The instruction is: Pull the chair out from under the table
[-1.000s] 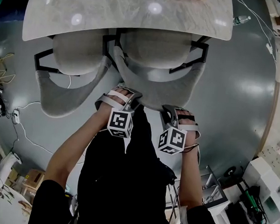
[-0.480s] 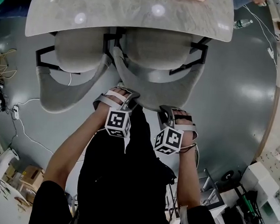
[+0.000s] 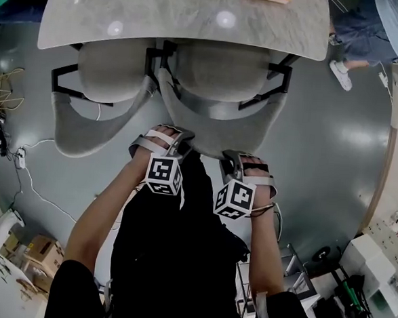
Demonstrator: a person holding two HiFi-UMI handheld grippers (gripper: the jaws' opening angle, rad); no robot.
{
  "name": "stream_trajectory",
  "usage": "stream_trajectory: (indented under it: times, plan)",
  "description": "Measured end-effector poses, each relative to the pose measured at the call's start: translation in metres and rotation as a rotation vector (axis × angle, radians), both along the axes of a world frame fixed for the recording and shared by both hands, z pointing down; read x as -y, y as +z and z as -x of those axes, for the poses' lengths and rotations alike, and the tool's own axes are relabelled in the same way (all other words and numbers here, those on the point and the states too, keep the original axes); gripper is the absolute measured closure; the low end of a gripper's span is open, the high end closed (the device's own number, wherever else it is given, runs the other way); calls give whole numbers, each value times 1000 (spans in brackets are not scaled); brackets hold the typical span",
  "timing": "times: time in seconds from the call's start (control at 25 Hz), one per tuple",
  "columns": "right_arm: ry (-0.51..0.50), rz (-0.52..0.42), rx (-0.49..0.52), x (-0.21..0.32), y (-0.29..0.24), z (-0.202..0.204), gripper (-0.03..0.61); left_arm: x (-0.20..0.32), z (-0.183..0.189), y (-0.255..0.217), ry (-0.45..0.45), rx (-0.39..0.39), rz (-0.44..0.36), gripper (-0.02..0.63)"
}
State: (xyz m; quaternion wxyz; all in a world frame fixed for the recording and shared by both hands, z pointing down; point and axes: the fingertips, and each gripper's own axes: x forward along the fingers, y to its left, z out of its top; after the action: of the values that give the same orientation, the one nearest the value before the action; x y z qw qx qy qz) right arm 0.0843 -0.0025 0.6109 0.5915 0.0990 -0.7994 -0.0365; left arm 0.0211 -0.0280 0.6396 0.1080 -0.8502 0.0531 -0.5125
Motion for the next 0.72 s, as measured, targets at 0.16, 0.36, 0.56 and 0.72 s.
stream_trajectory:
  times: [0.16,0.36,0.56,0.72]
  plan:
    - [13,3,-8,1,0,-2,503,1,-2,0,5,-3,-4,509]
    - [6,10,-17,-3,1,0,503,-3,0,0,22,-6,0,511]
    - [14,13,-26,-8,2,-2,503,-9,-3,0,41,-11,4,512]
    - [12,19,-29,-16,1,0,503,-17,0,0,43,-16,7,512]
